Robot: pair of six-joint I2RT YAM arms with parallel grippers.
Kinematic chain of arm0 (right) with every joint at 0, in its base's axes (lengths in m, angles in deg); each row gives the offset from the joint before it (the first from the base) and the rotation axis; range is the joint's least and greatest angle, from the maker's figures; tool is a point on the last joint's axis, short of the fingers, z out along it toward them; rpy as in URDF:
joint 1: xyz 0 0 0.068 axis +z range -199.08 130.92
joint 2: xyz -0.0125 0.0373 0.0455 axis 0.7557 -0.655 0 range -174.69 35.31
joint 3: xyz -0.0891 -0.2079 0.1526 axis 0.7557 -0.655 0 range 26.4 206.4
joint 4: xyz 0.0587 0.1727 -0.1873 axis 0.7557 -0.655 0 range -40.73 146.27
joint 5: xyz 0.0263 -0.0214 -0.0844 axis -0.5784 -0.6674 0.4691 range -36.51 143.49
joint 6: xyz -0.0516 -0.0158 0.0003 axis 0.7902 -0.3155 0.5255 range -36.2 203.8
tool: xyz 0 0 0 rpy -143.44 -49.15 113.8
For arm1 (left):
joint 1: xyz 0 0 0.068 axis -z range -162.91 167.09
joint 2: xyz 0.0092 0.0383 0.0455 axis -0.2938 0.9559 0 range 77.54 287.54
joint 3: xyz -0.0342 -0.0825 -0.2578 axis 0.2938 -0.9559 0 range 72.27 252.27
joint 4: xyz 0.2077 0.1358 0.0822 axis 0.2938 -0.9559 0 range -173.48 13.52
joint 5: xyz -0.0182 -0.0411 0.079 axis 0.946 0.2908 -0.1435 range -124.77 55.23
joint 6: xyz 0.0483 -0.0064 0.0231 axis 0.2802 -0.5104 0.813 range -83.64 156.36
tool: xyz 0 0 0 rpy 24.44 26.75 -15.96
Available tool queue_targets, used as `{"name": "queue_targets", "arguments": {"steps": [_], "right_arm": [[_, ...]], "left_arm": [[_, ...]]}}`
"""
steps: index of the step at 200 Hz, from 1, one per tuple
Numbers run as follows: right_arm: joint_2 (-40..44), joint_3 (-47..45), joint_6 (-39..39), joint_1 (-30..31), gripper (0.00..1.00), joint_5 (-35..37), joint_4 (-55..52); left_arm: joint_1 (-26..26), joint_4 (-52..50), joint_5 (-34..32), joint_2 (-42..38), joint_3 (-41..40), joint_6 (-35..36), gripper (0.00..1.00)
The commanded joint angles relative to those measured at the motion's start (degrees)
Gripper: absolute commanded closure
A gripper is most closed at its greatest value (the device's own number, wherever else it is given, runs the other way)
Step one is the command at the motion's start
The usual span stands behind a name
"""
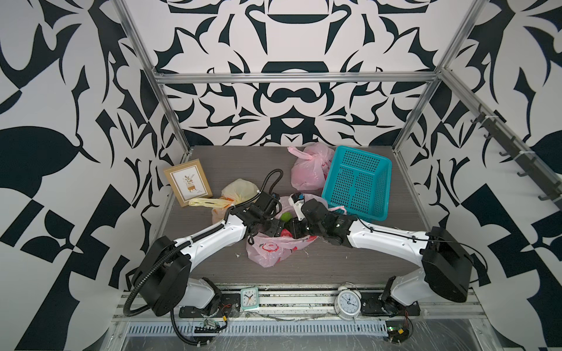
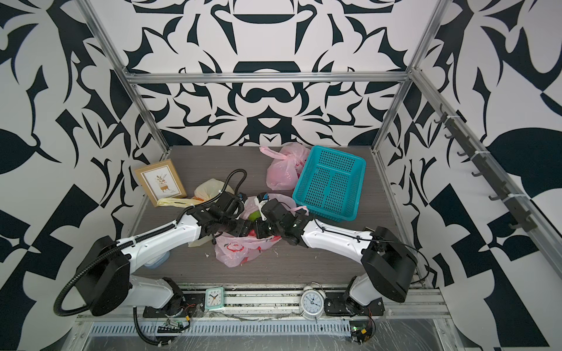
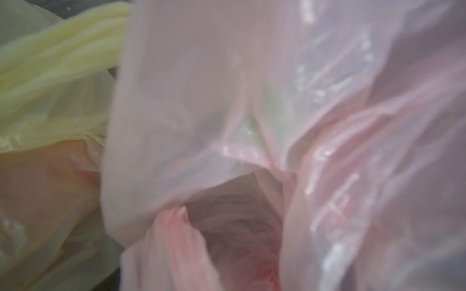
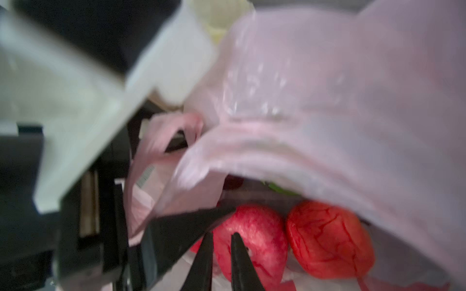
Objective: Untie the knot of a plastic bag & take out the apple
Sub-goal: Adjust the plastic bag at the center of the board.
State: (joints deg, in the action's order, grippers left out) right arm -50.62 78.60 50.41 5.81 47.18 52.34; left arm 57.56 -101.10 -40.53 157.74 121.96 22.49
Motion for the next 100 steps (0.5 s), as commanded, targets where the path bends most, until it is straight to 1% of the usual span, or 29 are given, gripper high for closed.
{"name": "queue_targets", "arguments": {"steps": [1,24,45,71,99,100], "right_arm": [[-1.64,2.98,3.59,4.53,0.82,2.04,-8.70],[-2.95,2.53,4.80,7.16,0.82,3.50,-14.54],[-2.59,0.28,5.02,7.75,0.82,4.50,-18.59],[-0.78,-2.24,4.95,7.77,0.82,9.35,-24.06],[0.50,-3.16,4.53,7.48,0.81,16.77,-27.18],[0.46,-3.20,4.50,7.40,0.81,17.78,-27.18]], "left_arm": [[-1.53,2.18,-0.96,-1.06,-0.75,-3.18,0.16],[-3.29,3.69,-1.15,-2.19,-2.78,-4.71,0.16],[-4.18,4.36,-2.36,-2.56,-4.13,-5.70,0.16],[-5.59,5.44,-3.01,-2.59,-5.56,-6.50,0.16],[-7.17,6.68,-3.94,-3.41,-6.96,-6.79,0.16],[-7.30,6.73,-4.01,-3.44,-6.92,-6.79,0.16]]}}
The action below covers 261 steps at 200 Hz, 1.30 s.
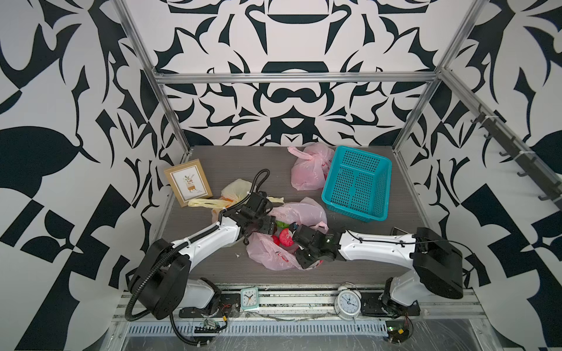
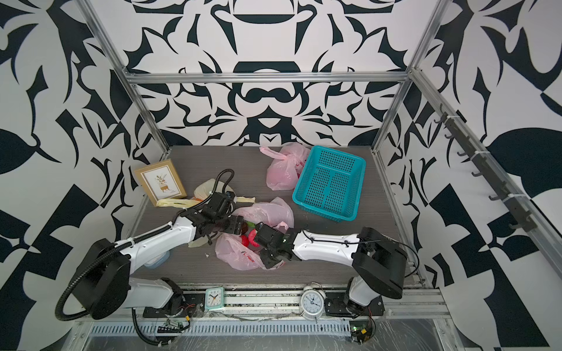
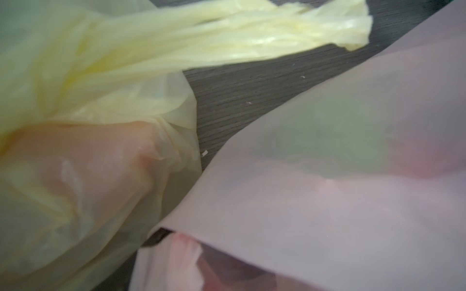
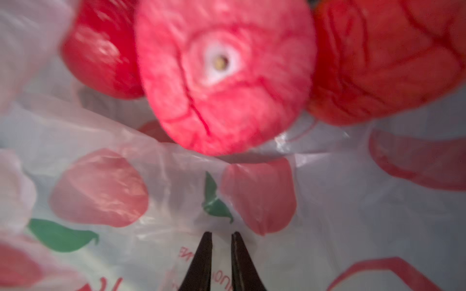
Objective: Untie the knot of a plastic bag & take out the apple
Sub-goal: Adjust the plastic bag at the center of the board.
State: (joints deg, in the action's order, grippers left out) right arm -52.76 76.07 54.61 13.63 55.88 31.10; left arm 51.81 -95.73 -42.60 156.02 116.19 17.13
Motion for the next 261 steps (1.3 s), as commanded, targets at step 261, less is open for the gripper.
{"name": "queue_targets", "arguments": {"steps": [261], "right_arm": [[-6.96,8.10,2.67,-0.17,0.82,-16.88,19.45]], "left_arm": [[-3.41,6.84,6.44,-13.72,-7.89,-5.15,0.19]]}}
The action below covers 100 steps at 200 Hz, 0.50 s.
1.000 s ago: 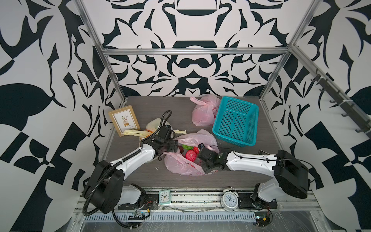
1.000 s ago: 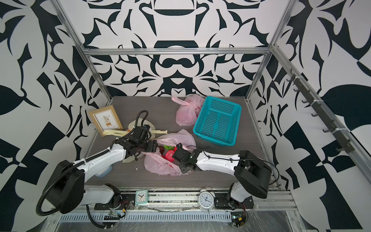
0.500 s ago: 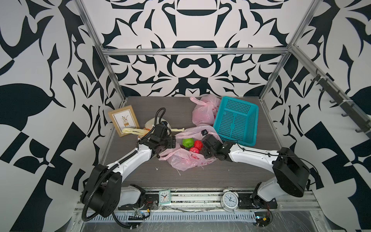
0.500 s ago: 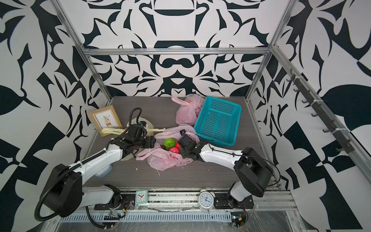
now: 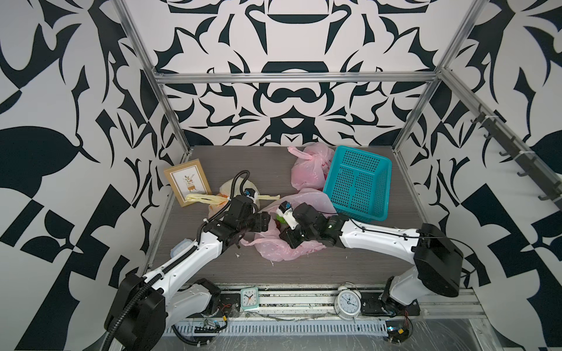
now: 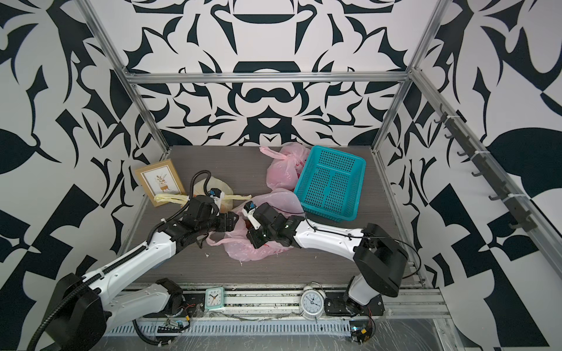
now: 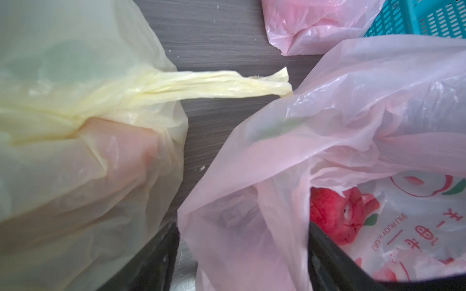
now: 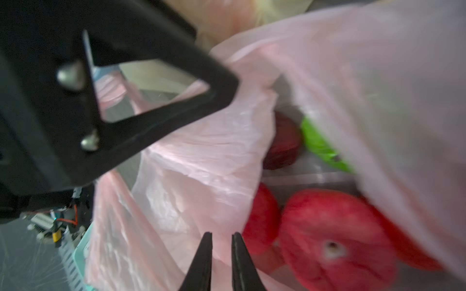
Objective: Untie the knot of a plastic bag & take out the apple
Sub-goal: Adjust the plastic bag at the center of the board.
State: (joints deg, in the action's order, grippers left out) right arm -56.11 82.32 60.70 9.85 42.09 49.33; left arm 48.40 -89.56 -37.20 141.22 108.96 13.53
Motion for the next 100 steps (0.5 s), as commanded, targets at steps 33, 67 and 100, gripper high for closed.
{"name": "queue_targets", "arguments": {"steps": [33,67,100], "right_arm": [[-7.83,1.74,-4.42,7.41,0.84,-1.81,-1.03],[-8.06,0.84,-3.02,10.17,0.84,0.62,-6.77],[-3.16,-1.20,-1.61,10.06,0.82,3.31,-6.95]], "left_arm": [[0.05,3.24,1.25,5.50,-0.39,-1.52,0.18],[-0.02,5.86,2.43,10.30,0.61,-1.70,0.18],[-0.02,5.50,1.45,11.10,0.55,-1.23,0.19]]}}
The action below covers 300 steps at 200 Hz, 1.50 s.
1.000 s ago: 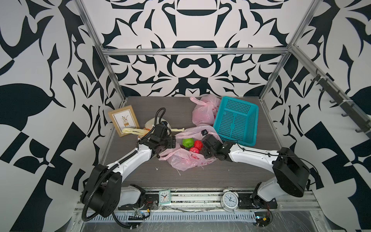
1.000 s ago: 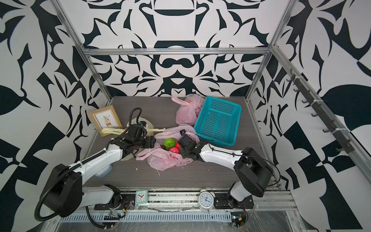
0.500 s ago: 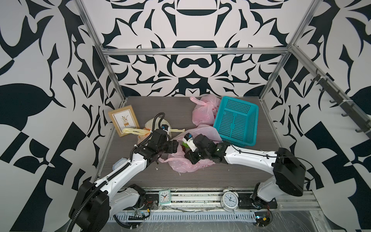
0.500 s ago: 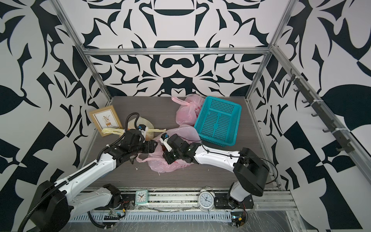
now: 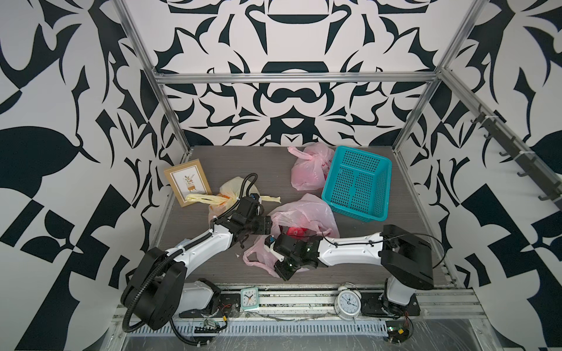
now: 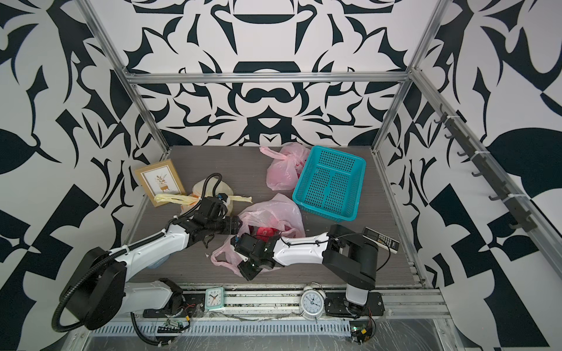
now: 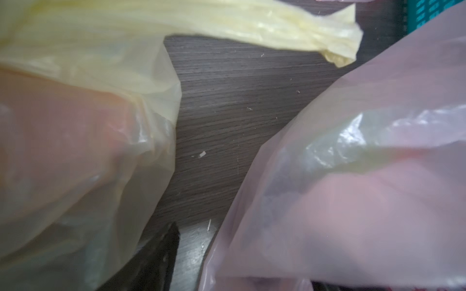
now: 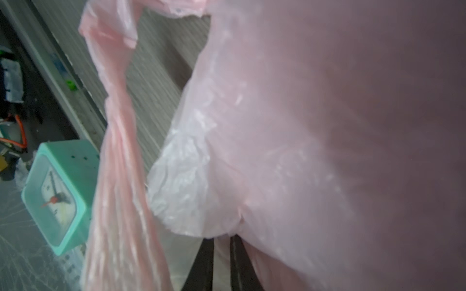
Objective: Untie the knot of a plastic bag & take out the apple
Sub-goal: Adjust the plastic bag at the center of the board, then pick up the apple from the plastic bag.
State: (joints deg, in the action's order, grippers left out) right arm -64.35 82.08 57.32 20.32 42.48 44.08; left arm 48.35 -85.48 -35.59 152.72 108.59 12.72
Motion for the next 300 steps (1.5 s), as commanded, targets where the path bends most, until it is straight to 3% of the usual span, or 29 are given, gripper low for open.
{"name": "queue_targets", "arguments": {"steps": [1,60,80,115,119,130,141,153,174,216,222,225,300], "right_arm": [[5.35,-0.94,1.96,-0.45,0.82,3.14,-1.70],[19.58,-1.08,1.81,-7.41,0.70,8.55,-2.46],[20.81,-0.35,-0.99,-9.08,0.66,14.18,-7.06],[16.81,1.66,-5.46,-9.58,0.60,20.29,-14.32],[16.24,1.75,-5.92,-9.58,0.59,20.55,-14.52],[14.37,2.12,-6.96,-9.58,0.58,20.62,-14.57],[12.79,2.62,-7.88,-9.56,0.53,20.99,-14.13],[11.61,2.96,-8.73,-9.55,0.40,21.48,-13.08],[11.03,3.07,-9.71,-9.55,0.32,24.68,-10.83],[11.16,2.74,-10.42,-9.56,0.31,25.27,-7.97],[10.74,2.83,-10.49,-9.55,0.10,25.22,-7.59],[10.53,2.92,-10.46,-9.63,0.07,24.97,-7.25],[2.68,7.61,-11.48,-9.90,0.05,25.90,-6.83]], "left_arm": [[0.07,1.38,-0.24,-0.43,0.94,-0.39,0.19],[0.17,-4.81,-1.42,-8.08,1.79,1.41,0.17],[0.21,-7.74,-1.29,-10.56,2.14,2.27,0.16],[0.64,-11.94,-0.11,-13.73,2.78,2.79,0.16],[0.76,-12.33,0.13,-13.93,2.94,2.87,0.10],[0.98,-13.42,0.53,-14.34,3.40,3.05,0.08],[1.10,-13.81,0.97,-14.68,3.53,3.41,0.07],[1.19,-13.80,1.25,-15.03,3.39,3.50,0.06],[1.17,-13.85,1.85,-15.39,3.33,3.93,0.04],[1.21,-13.67,1.62,-16.36,3.25,4.38,0.03],[1.20,-13.56,1.68,-16.38,3.26,4.36,0.03],[1.17,-13.49,1.80,-16.38,3.25,4.39,0.03],[1.18,-14.61,1.81,-17.04,4.36,4.87,0.03]]}}
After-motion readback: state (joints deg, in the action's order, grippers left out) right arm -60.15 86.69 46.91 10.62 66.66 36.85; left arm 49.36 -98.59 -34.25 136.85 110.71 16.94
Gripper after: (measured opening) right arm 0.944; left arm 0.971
